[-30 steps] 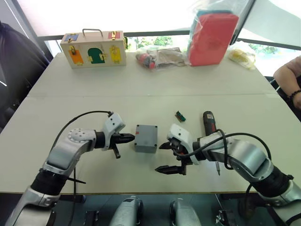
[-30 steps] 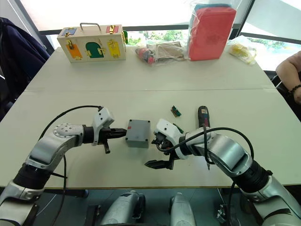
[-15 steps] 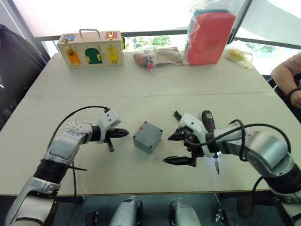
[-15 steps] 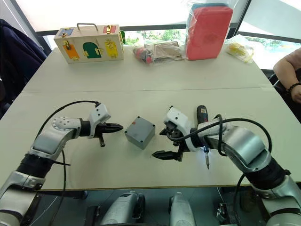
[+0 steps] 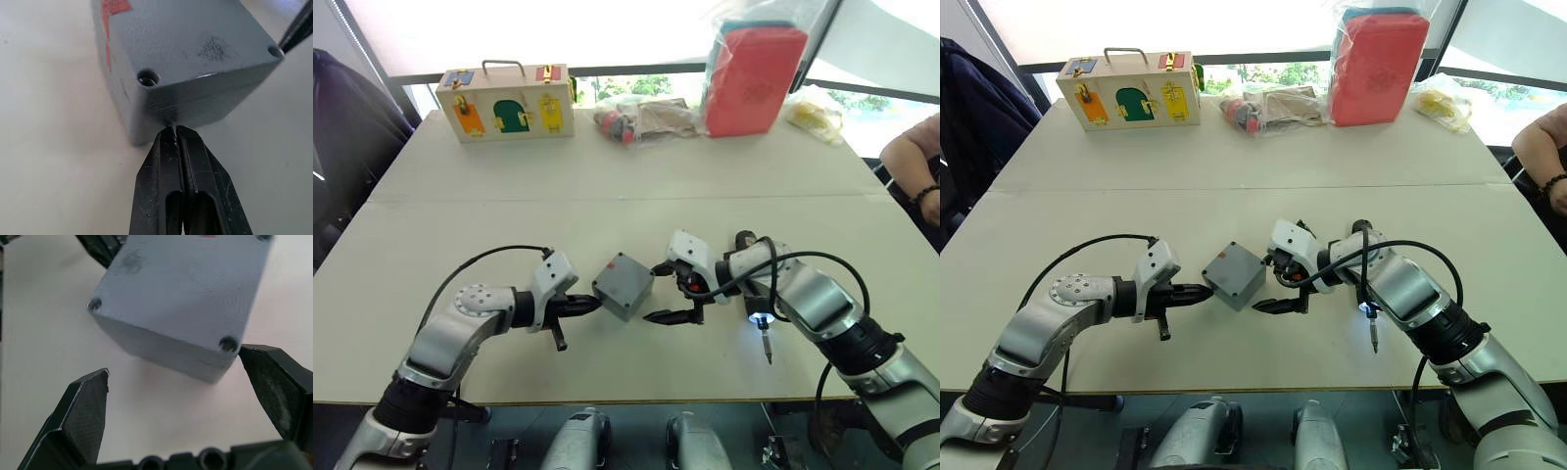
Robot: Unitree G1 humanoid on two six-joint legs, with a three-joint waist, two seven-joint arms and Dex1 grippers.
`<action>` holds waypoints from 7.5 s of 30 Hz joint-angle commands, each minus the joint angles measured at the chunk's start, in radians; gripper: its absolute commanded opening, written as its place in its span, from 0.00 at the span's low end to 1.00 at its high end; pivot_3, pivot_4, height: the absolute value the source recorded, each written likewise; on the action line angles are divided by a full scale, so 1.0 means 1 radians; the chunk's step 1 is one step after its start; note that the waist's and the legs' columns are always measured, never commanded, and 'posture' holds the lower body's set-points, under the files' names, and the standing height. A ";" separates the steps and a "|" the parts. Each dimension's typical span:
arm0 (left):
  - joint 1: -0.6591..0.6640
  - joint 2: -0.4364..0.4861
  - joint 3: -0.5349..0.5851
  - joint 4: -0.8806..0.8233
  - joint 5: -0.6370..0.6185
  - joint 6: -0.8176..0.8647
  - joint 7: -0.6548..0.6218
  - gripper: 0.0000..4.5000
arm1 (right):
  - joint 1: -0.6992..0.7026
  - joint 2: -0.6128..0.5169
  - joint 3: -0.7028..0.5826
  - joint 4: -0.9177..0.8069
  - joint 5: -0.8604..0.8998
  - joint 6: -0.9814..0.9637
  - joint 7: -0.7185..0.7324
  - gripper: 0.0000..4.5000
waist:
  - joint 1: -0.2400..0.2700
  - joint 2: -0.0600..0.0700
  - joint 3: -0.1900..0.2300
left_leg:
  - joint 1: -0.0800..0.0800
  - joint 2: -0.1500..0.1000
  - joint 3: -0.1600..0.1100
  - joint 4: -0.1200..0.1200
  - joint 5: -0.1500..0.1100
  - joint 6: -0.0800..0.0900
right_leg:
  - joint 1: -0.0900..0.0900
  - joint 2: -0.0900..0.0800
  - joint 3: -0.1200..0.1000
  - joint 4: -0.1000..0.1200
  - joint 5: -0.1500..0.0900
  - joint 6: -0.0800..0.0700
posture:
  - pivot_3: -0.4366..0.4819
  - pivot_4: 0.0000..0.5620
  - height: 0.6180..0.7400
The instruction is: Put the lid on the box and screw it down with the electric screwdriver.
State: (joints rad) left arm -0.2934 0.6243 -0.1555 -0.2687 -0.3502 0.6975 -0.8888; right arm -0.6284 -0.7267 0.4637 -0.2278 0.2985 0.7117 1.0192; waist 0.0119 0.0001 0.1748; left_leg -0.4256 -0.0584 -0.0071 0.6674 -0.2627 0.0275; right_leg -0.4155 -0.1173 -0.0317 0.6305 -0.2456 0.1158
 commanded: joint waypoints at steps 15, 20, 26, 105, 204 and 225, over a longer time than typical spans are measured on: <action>-0.079 -0.016 0.002 0.066 0.016 -0.062 0.001 0.00 | 0.076 0.035 -0.085 -0.223 0.053 0.179 -0.062 0.99 | 0.000 0.000 0.000 | 0.000 0.000 0.000 0.000 0.000 0.000 | 0.000 0.000 0.000 0.000 0.000 0.000 | 0.48 0.27 1.00; -0.077 0.011 0.034 0.067 0.013 -0.067 -0.009 0.00 | 0.084 0.018 -0.171 -0.266 0.092 0.241 -0.091 0.99 | 0.000 0.000 0.000 | 0.000 0.000 0.000 0.000 0.000 -0.001 | 0.000 0.000 0.000 0.000 0.000 0.000 | 0.48 0.27 1.00; -0.085 0.114 0.162 -0.026 -0.126 0.032 -0.084 0.00 | 0.072 -0.047 -0.437 -0.232 0.209 0.318 -0.095 0.99 | 0.001 0.000 0.000 | 0.000 0.000 0.000 0.000 -0.001 0.002 | 0.000 -0.001 0.000 0.000 0.000 0.000 | 0.48 0.27 1.00; -0.133 0.183 0.162 -0.082 -0.289 0.166 -0.106 0.00 | -0.043 0.221 -0.478 0.051 0.087 0.104 -0.301 0.02 | -0.023 0.000 0.000 | 0.000 0.000 0.001 -0.001 0.003 -0.004 | -0.001 0.001 0.002 0.001 0.000 0.000 | 0.48 0.27 1.00; -0.175 0.085 -0.023 -0.190 -0.191 -0.013 -0.147 0.00 | -0.370 -0.271 0.013 0.494 0.776 0.903 -0.732 1.00 | -0.022 -0.001 0.000 | -0.001 0.001 0.003 0.000 -0.003 0.005 | 0.001 0.000 0.001 -0.002 0.000 0.000 | 0.48 0.27 1.00; -0.173 0.137 0.076 0.000 -0.182 -0.056 -0.166 0.00 | -0.497 -0.057 -0.511 0.581 0.453 0.861 -0.842 0.40 | -0.021 0.000 0.001 | -0.004 0.001 0.004 -0.001 0.002 -0.002 | -0.006 0.001 0.002 0.002 0.000 0.000 | 0.48 0.27 1.00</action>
State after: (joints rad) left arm -0.4469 0.7459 -0.1175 -0.2755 -0.5314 0.6633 -1.0341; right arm -1.0799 -0.7866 0.0822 0.4122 0.7790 1.5920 0.2173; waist -0.0086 0.0004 0.1755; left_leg -0.4316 -0.0573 -0.0030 0.6661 -0.2602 0.0239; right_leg -0.4238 -0.1160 -0.0297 0.6321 -0.2457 0.1159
